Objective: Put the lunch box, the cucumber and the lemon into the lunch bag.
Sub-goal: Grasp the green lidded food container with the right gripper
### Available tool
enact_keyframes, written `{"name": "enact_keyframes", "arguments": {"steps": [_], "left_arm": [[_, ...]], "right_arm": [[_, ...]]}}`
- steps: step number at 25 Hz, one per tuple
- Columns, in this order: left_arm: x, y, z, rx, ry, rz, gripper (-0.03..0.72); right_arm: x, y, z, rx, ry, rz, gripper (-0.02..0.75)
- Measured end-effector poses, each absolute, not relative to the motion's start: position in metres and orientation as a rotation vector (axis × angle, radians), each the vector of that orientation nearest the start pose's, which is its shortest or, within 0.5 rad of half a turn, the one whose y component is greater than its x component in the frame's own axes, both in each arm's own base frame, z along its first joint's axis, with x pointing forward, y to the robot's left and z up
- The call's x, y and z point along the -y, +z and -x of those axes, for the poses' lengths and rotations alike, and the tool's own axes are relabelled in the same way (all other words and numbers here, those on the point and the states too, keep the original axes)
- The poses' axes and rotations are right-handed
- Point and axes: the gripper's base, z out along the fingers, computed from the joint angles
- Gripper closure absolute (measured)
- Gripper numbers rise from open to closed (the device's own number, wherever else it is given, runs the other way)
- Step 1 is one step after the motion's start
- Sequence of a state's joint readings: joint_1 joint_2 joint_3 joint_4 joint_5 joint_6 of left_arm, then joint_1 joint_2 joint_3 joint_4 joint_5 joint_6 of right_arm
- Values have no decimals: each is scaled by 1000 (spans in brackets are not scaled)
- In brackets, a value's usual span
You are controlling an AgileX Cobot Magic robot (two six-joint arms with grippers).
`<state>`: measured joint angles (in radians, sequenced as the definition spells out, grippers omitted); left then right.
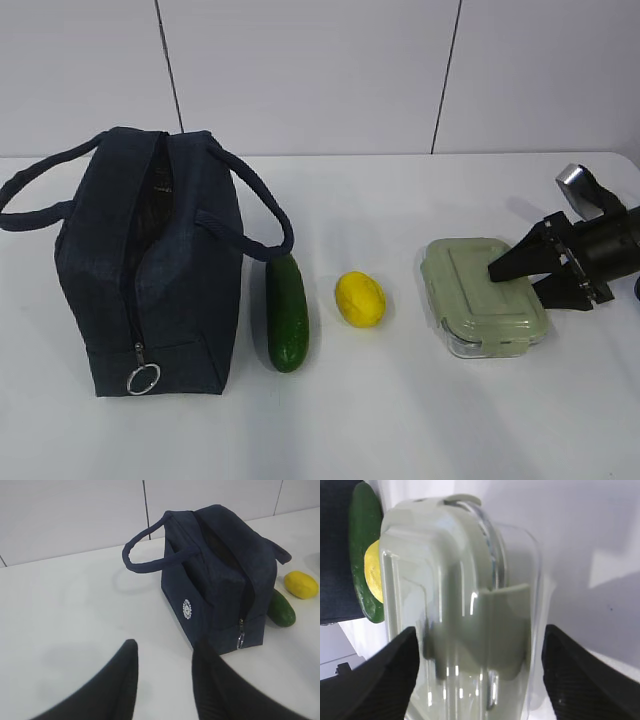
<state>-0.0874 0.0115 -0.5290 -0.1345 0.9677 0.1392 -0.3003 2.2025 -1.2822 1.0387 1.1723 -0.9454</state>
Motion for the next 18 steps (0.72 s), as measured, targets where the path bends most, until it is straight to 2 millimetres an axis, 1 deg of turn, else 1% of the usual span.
{"name": "enact_keyframes", "arguments": {"steps": [18], "left_arm": [[10,294,4,-1917,-123,-218,424]], "right_arm": [[42,103,-380,-2677,1299,3,184]]}}
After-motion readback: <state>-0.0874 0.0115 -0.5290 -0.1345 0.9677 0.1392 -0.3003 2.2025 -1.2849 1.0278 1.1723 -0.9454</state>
